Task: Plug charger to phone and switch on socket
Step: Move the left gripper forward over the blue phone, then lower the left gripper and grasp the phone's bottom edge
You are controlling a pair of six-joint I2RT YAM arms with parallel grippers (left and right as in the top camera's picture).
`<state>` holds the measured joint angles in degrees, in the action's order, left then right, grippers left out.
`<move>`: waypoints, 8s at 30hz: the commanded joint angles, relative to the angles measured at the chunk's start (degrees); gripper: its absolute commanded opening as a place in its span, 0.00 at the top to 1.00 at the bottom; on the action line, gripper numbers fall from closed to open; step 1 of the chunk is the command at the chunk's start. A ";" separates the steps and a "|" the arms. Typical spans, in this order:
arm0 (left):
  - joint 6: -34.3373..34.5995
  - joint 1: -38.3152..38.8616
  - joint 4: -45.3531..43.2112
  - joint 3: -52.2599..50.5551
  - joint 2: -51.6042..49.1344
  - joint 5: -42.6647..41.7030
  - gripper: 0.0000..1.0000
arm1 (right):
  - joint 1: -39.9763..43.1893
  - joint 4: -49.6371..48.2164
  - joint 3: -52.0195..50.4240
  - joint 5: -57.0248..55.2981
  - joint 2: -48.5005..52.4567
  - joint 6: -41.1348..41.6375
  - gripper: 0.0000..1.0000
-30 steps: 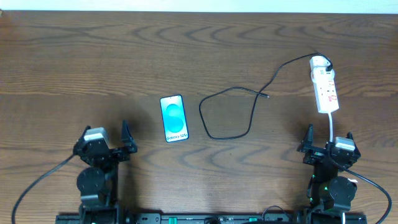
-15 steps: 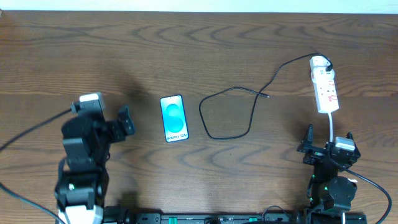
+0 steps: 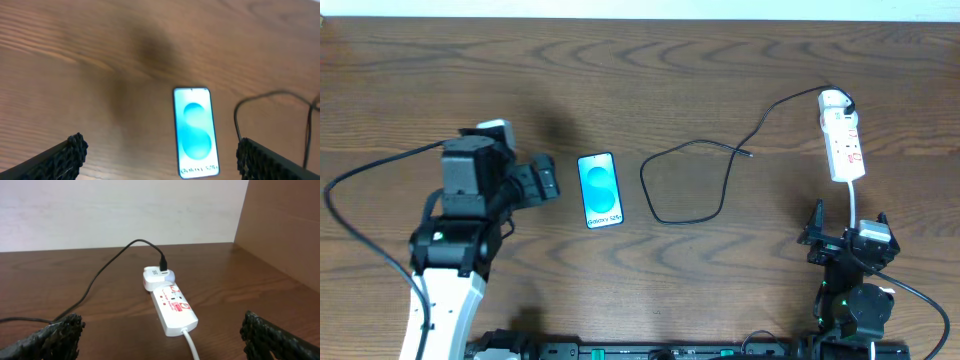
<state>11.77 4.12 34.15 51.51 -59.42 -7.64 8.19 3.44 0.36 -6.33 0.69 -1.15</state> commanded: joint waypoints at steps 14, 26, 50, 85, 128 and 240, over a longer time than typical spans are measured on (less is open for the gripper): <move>2.12 2.25 0.07 2.01 -0.33 -0.70 0.02 | 0.42 0.17 -0.04 0.02 -0.37 -0.83 0.01; 3.48 6.34 7.67 15.32 -10.25 5.75 0.02 | 0.42 0.17 -0.04 0.04 -0.37 -0.83 0.01; 14.16 13.68 12.94 18.69 -33.46 8.79 0.02 | 0.42 0.17 -0.04 0.04 -0.37 -0.83 0.01; 19.15 17.90 4.57 16.74 -46.93 8.31 0.02 | 0.42 0.17 -0.04 0.04 -0.37 -0.83 0.01; 20.46 21.18 4.50 16.20 -51.08 13.22 0.02 | 0.42 0.17 -0.04 0.02 -0.37 -0.83 0.01; 16.11 17.44 -1.57 8.70 -47.65 9.14 0.07 | 0.42 0.17 -0.04 0.04 -0.37 -0.83 0.01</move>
<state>28.47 22.24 32.14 62.11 -106.34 0.91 8.19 3.44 0.36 -6.22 0.69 -1.15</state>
